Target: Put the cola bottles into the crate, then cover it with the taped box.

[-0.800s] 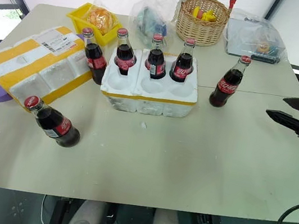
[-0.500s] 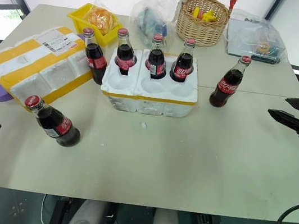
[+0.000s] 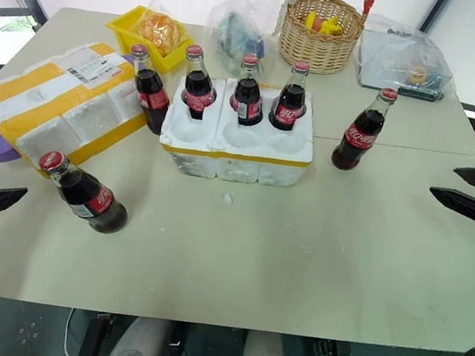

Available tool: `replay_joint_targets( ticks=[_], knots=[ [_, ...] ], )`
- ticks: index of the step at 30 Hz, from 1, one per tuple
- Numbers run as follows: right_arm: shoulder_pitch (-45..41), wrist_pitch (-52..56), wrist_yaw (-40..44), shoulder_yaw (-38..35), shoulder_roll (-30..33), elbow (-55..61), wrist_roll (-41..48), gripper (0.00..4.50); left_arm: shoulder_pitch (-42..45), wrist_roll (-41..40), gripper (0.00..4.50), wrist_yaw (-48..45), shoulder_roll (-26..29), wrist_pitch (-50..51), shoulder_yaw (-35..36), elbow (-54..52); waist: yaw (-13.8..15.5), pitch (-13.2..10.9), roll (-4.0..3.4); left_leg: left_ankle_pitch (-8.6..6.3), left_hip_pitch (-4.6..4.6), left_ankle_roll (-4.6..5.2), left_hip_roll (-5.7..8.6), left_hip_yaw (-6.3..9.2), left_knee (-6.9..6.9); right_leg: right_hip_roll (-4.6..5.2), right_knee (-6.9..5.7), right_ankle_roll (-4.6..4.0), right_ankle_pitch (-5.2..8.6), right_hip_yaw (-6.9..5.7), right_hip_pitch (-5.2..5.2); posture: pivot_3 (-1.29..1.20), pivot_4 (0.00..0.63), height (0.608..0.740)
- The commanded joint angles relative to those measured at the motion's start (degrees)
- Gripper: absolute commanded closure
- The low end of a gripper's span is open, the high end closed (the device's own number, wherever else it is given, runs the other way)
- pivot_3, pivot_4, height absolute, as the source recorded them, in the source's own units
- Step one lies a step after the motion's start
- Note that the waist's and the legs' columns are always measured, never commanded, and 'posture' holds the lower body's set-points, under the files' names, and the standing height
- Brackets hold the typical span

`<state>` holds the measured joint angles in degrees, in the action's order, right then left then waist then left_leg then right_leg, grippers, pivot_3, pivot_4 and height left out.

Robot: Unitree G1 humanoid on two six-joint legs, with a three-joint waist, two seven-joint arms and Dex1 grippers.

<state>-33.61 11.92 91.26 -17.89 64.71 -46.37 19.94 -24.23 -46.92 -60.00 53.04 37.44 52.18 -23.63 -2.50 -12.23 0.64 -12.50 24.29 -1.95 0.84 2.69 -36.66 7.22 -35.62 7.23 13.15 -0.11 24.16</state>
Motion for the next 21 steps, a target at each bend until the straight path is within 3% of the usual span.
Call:
replay_joint_targets(
  ticks=[1,8,12,21],
  knots=[
    [5.1,5.1,1.2,-2.2,1.6,13.0,5.4,0.00,-2.5,2.6,0.05,-5.5,1.4,-2.5,-1.8,-1.4,0.0,0.0,-0.09,0.00,-0.01,0.00,0.00,-0.02,0.00,0.00,0.00,0.00,0.00,0.02,0.00,0.00,0.150,0.737],
    [18.1,18.1,0.0,-8.1,1.1,39.1,15.2,0.00,-4.4,6.6,0.05,-6.4,-0.7,-6.3,-6.2,-4.0,0.2,0.1,-0.13,-0.01,-0.08,0.01,-0.39,-0.15,-0.06,-0.33,-0.03,-0.15,-0.06,0.11,0.04,0.00,0.150,0.737],
    [20.1,23.8,-2.0,-9.1,0.3,49.0,20.6,0.00,-0.5,8.3,0.05,-4.3,-1.5,-8.4,-9.7,-3.0,0.6,0.1,-0.13,-0.02,-0.05,0.00,-0.50,-0.15,-0.29,-0.42,-0.04,-0.25,-0.12,0.11,0.02,0.00,0.150,0.737],
    [21.1,26.6,-6.0,-9.1,-1.1,56.2,25.1,0.00,4.8,10.7,0.05,-0.6,-4.5,-10.7,-15.8,-2.4,1.8,0.1,-0.08,-0.06,0.04,0.07,-0.54,-0.19,-0.34,-0.46,0.00,-0.30,-0.17,0.11,0.07,0.00,0.150,0.737]
  ],
)
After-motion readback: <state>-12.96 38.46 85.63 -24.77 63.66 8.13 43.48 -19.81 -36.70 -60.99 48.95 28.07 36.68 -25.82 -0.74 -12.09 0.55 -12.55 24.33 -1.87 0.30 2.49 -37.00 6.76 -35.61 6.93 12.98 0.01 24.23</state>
